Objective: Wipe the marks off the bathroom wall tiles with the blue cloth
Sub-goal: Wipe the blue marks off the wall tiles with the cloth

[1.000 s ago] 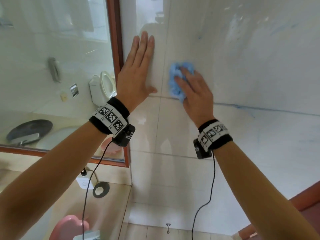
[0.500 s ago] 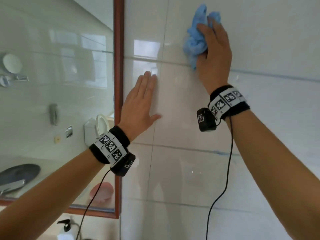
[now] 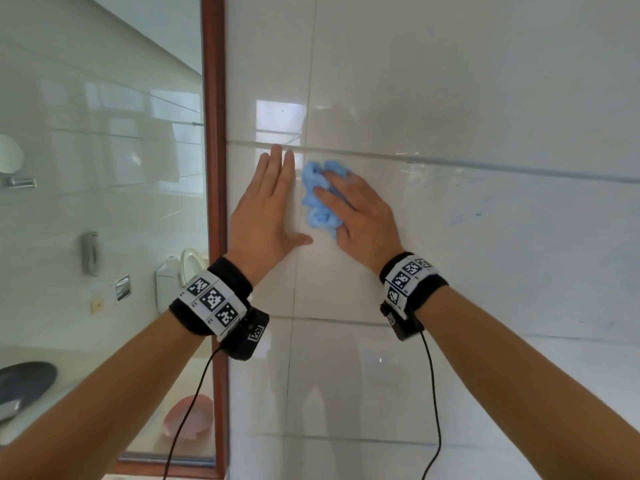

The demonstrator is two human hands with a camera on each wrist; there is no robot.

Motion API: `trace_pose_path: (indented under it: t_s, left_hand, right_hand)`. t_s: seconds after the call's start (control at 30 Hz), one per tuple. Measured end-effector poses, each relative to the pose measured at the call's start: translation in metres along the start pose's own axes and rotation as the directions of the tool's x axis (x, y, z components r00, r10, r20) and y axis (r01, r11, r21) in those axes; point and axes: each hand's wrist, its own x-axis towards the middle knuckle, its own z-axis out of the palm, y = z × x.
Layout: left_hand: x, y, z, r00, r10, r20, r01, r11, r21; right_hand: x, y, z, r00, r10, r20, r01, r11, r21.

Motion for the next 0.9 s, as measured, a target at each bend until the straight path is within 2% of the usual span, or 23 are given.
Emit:
trace_pose_path:
  t_s: [0.07,0.17,0.2,0.23,0.3,0.37,0.43,0.5,0.6,0.67,0.7,0.83,0.9]
  left_hand:
    - [-0.001,0.001,-0.003,1.0,0.01,0.006,-0.01,1.0,0.024]
    - [-0.004,0.003,-0.007,1.0,0.008,0.011,-0.008,0.998,0.067]
    - [-0.005,0.004,-0.008,1.0,0.006,0.012,-0.007,0.997,0.078]
    - [-0.005,0.006,-0.009,1.0,0.003,0.018,-0.005,0.996,0.088]
    - [-0.005,0.008,-0.01,1.0,-0.007,0.028,0.004,0.995,0.104]
    - [-0.005,0.01,-0.01,0.999,-0.014,0.033,0.01,0.993,0.122]
    - [-0.007,0.014,-0.009,0.999,-0.014,0.043,0.008,0.99,0.138]
    - [-0.01,0.02,-0.008,0.998,0.013,0.055,-0.02,0.991,0.135]
    - [-0.013,0.035,-0.006,0.996,0.072,0.057,-0.079,0.989,0.123]
    - [-0.01,0.043,-0.005,0.995,0.085,0.052,-0.09,0.99,0.112]
    - [-0.007,0.047,-0.004,0.995,0.09,0.044,-0.094,0.99,0.104]
    - [0.004,0.063,0.001,0.995,0.097,0.025,-0.099,0.991,0.086]
    - [0.008,0.071,0.006,0.994,0.107,0.017,-0.108,0.992,0.073]
  right_hand:
    - [-0.005,0.002,-0.007,0.992,-0.106,0.072,0.109,0.994,-0.03]
    - [0.005,0.025,-0.027,0.943,-0.257,0.21,0.283,0.954,-0.102]
    - [0.012,0.035,-0.033,0.951,-0.241,0.195,0.266,0.957,-0.113]
    - [0.02,0.046,-0.04,0.974,-0.177,0.14,0.194,0.974,-0.117]
    - [0.03,0.062,-0.051,0.999,0.034,-0.021,-0.036,0.995,-0.088]
    - [0.029,0.065,-0.053,0.972,0.209,-0.112,-0.214,0.976,-0.041]
    - [0.017,0.052,-0.043,0.947,0.28,-0.154,-0.285,0.958,-0.01]
    - [-0.001,0.034,-0.034,0.956,0.264,-0.127,-0.268,0.963,-0.014]
    - [-0.019,0.032,-0.044,0.998,0.059,0.027,-0.056,0.994,-0.091]
    - [-0.016,0.05,-0.063,0.99,-0.073,0.124,0.092,0.984,-0.154]
    - [-0.014,0.061,-0.071,0.987,-0.094,0.133,0.117,0.977,-0.177]
    - [-0.025,0.085,-0.084,0.996,0.08,0.048,-0.069,0.979,-0.194]
    - [-0.033,0.087,-0.081,0.993,0.119,0.016,-0.114,0.977,-0.181]
